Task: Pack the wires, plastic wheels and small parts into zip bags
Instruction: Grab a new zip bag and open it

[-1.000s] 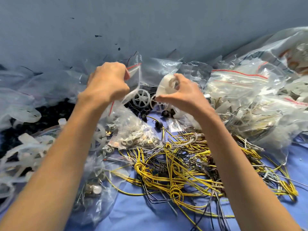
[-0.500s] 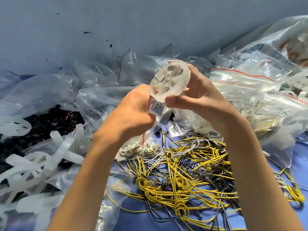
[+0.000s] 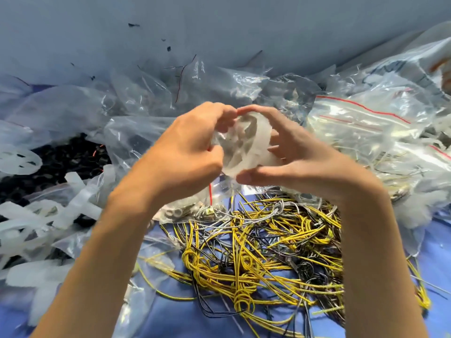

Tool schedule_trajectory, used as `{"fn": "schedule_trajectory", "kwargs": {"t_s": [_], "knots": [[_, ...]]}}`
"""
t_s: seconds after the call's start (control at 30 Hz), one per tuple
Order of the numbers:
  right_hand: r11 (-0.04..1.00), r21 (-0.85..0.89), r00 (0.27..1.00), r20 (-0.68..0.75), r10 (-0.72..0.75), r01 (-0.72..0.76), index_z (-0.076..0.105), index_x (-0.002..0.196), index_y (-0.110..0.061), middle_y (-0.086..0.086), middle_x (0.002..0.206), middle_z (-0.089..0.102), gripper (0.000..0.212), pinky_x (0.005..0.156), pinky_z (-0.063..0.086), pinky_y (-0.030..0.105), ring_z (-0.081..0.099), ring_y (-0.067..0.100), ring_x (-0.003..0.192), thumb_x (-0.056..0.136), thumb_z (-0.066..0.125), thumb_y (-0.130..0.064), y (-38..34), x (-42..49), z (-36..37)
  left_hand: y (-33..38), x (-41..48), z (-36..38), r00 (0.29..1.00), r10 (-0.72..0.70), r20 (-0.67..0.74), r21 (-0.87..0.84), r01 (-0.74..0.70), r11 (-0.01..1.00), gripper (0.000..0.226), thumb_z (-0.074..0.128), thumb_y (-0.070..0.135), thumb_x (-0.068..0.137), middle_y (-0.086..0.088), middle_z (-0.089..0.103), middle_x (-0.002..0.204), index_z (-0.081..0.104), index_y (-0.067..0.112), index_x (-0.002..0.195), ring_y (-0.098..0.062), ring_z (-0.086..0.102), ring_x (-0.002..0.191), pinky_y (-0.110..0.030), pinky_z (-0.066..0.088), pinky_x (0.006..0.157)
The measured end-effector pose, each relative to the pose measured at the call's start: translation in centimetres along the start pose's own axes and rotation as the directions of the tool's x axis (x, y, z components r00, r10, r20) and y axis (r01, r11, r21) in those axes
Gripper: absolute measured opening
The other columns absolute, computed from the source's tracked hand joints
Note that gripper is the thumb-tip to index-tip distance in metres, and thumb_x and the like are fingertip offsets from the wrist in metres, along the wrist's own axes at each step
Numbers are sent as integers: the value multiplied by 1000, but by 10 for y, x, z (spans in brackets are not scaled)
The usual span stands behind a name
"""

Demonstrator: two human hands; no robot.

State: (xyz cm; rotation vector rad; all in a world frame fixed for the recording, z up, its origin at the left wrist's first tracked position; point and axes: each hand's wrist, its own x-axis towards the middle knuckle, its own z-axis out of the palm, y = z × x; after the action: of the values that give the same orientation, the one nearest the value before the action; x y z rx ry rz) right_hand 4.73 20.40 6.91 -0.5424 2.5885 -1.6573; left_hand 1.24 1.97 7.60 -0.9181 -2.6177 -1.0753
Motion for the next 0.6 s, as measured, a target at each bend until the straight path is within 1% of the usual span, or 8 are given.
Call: {"fn": "schedule_trajectory", "kwargs": {"t_s": [0.07,0.17,0.23,0.27,0.33,0.4,0.5,0.6], "knots": [[998,-65,998,52,26,-23,41,131,-38,3,112,68,81,89,53,50,68,28,98,61,83,-36,-5,-2,3,1,-4,-6,1000,-3,26,39,2,999,53,46,-5,80,8,60,120,55,20,126,6,49,106,4,30,86],[986,-165,994,96,43,-26,43,125,-42,1,109,69,76,88,51,54,67,25,97,58,77,-48,-15,-5,6,8,-11,-15,997,-22,69,12,21,1000,45,50,3,82,11,64,116,60,23,121,5,54,106,0,35,86],[966,-257,992,106,69,-39,45,125,-42,-3,107,70,75,87,52,51,67,18,97,57,75,-54,-21,-8,7,15,-14,-20,993,-10,116,28,7,1000,45,46,19,76,13,65,113,63,26,117,5,55,104,-4,39,85],[954,-296,990,108,89,-53,46,124,-41,-4,106,70,75,86,52,49,67,16,96,56,74,-56,-23,-10,7,18,-14,-23,987,-7,160,64,-4,998,50,41,24,71,14,66,113,64,26,115,3,56,104,-10,42,87],[932,-355,984,120,128,-77,51,122,-38,-6,105,70,71,84,54,45,67,11,94,57,76,-54,-28,-14,7,23,-15,-29,962,-25,271,153,-17,988,52,35,29,73,11,67,112,64,26,116,-4,58,104,-25,46,90],[914,-395,978,139,154,-88,55,119,-36,-11,99,70,63,80,56,36,67,4,88,63,80,-47,-32,-17,8,24,-16,-34,942,-51,333,207,-20,978,50,40,27,72,10,67,109,64,28,116,-8,60,103,-31,47,89],[882,-464,980,125,154,-79,58,113,-36,-14,89,69,53,57,48,14,64,-2,75,65,79,-47,-38,-21,11,26,-21,-37,944,-64,323,244,-18,970,50,39,34,70,9,69,98,66,30,111,-11,62,95,-35,49,84],[827,-553,981,86,175,-99,56,113,-37,-13,87,67,64,51,43,13,61,-3,70,56,73,-59,-40,-23,12,28,-23,-36,956,-71,285,283,-13,959,49,44,38,61,11,69,87,66,40,105,-7,62,86,-33,51,79]]}}
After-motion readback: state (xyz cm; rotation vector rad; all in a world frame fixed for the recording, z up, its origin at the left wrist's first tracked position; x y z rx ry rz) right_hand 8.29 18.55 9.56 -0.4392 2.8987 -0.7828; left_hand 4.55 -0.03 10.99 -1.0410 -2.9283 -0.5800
